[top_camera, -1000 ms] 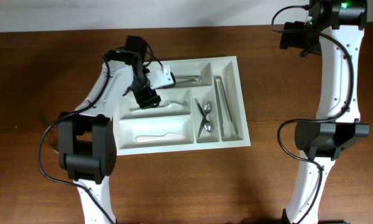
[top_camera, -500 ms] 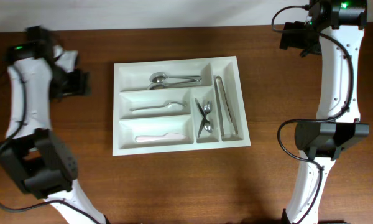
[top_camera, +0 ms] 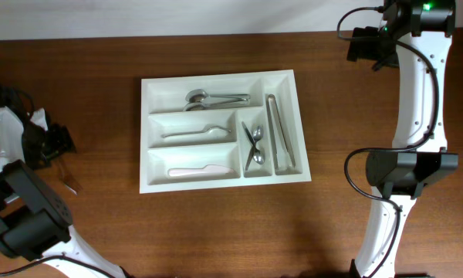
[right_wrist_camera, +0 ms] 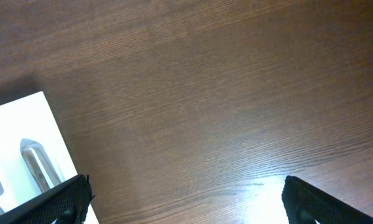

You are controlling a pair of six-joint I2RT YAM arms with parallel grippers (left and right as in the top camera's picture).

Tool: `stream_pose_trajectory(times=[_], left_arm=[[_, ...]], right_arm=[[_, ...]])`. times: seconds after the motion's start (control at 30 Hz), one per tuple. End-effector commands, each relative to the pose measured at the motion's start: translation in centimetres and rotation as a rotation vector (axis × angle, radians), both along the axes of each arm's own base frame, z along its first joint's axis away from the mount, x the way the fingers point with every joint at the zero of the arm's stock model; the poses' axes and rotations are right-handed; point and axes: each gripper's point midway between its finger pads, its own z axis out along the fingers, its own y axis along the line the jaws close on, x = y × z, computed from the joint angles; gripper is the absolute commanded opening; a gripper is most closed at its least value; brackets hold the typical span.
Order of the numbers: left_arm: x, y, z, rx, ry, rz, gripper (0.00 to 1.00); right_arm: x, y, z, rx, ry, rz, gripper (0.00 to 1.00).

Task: Pack container
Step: 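Move the left gripper to the last metal fork and grasp it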

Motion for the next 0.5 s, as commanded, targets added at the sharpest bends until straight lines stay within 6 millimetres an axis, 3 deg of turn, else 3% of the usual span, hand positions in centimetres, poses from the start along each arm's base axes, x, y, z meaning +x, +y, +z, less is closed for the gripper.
stream_pose_trajectory(times=[0.0,0.23,0.47], left_arm=[[-1.3,0.4,-1.0,-0.004,0.013,0.039,0.72],[-2.7,2.1,-2.5,0.078,0.058,0.060,0.71],[-3.4,1.6,-4.7,0.073,0.064,0.060,0.70]], right_arm=[[-0.3,-0.3,2.1,-0.010,-0.053,-0.019,0.99],[-0.3,-0.3,2.1,-0.010,-0.053,-0.019,0.99],[-0.3,-0.3,2.1,-0.010,-0.053,-0.019,0.99]])
